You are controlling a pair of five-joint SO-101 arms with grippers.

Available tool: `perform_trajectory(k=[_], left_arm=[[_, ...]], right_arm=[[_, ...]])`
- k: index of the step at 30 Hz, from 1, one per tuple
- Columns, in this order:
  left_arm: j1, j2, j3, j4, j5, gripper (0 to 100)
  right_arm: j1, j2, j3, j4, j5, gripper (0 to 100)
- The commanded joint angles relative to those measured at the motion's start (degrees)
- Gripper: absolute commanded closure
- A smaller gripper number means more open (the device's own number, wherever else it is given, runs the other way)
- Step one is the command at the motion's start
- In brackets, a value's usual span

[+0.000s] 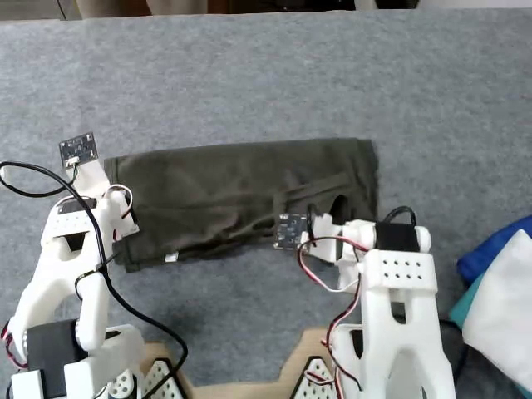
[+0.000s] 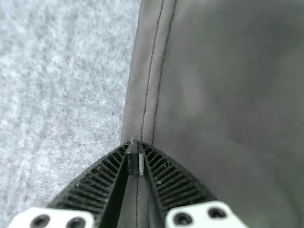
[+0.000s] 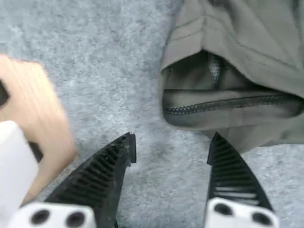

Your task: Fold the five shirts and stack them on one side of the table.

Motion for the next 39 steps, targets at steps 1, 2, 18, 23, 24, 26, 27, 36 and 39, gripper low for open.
perform_trajectory(k=[1, 2, 18, 23, 24, 26, 27, 36, 39], left_arm=[[0.0, -0.22, -2.2, -0.7, -0.62, 98], [0.0, -0.22, -2.2, -0.7, -0.62, 98], [0.44, -0.13, -2.2, -0.7, -0.62, 98], [1.05, -0.04, -2.2, -0.62, -0.7, 98], [1.05, -0.04, -2.2, -0.62, -0.7, 98], [1.14, -0.04, -2.2, -0.62, -0.7, 98], [1.14, -0.04, -2.2, -0.62, -0.7, 98], [1.05, -0.04, -2.2, -0.53, -0.7, 98], [1.05, -0.04, -2.2, -0.53, -0.7, 98]], right_arm=[[-1.36, -1.1, 0.4, -1.58, 0.79, 74.4], [-1.71, -1.1, 0.84, -2.55, 0.53, 75.6], [-1.8, -1.1, 6.55, -12.4, -1.05, 97.3], [-1.8, -1.1, 5.32, -14.07, -1.49, 99.5], [-1.8, -1.1, 4.7, -13.98, -1.49, 99.5], [-1.71, -1.1, 3.56, -13.8, -1.49, 99.5], [-1.71, -1.1, 3.03, -13.8, -1.49, 99.5], [0.22, 7.87, -4.88, -13.8, -1.58, 99.5], [0.4, 12.97, -9.01, -9.32, -0.09, 99.4]])
